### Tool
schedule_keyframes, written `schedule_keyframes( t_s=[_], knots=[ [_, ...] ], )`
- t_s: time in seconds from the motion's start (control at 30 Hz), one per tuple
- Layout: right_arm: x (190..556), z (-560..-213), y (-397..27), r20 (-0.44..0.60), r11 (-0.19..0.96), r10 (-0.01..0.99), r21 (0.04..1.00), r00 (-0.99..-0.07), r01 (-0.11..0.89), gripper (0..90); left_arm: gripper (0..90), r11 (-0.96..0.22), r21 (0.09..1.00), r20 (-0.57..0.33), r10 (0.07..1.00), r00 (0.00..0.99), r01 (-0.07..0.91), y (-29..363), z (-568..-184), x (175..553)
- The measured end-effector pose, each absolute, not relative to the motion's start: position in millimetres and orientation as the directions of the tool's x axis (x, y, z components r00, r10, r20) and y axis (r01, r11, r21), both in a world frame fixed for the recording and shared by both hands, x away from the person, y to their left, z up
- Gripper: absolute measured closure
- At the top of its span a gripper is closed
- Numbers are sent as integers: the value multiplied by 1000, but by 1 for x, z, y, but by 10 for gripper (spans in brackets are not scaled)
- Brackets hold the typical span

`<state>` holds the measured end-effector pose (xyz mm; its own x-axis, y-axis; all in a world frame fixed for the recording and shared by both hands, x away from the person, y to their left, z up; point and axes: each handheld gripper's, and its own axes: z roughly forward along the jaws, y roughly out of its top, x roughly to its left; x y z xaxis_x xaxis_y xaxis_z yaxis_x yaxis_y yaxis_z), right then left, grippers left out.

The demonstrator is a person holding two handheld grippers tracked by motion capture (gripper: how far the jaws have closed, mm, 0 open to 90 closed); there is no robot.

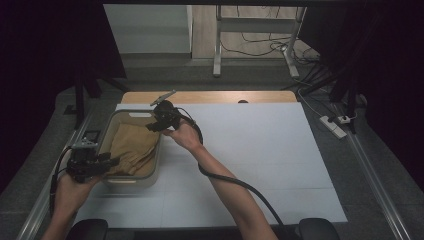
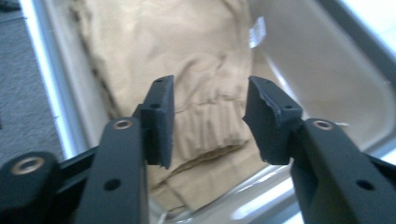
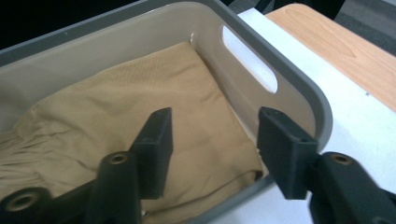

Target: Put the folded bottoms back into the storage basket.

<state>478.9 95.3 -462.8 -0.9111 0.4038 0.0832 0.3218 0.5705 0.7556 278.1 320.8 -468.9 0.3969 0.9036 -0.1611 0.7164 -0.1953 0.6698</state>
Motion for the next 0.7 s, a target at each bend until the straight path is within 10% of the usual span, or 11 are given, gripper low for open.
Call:
schedule_keyframes(
  t_s=[0.4, 0.7],
  knots=[
    [469, -454, 77, 33, 588, 413, 754, -910, 294, 120, 167, -174, 715, -252, 839, 483, 677, 300, -463, 264],
    [463, -453, 63, 115, 582, 362, 747, -925, 321, 91, 90, -156, 715, -310, 803, 509, 682, 291, -463, 250]
  ],
)
